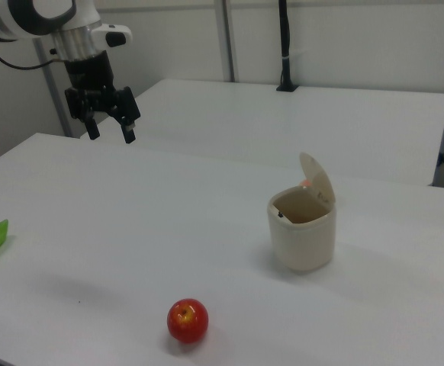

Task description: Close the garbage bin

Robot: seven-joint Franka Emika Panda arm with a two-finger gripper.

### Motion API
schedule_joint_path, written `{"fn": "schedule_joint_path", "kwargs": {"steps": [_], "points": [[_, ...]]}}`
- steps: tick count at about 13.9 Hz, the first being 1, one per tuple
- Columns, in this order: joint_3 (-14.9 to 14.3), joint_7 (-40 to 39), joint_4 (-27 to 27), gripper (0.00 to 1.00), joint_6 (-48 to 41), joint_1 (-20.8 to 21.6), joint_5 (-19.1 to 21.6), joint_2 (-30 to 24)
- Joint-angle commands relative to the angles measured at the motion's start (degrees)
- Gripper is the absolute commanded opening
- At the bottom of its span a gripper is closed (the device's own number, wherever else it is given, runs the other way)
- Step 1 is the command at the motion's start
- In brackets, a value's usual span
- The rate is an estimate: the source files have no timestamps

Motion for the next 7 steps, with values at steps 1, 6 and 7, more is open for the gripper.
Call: {"fn": "schedule_joint_path", "kwargs": {"steps": [1,6,7], "points": [[-0.20,1.20,-1.13,1.00,-0.62,0.12,0.17,-1.28],[-0.20,0.94,-1.13,0.97,-0.44,0.12,0.25,-1.19],[-0.29,0.77,-1.13,0.91,-0.44,0.12,0.25,-1.19]]}}
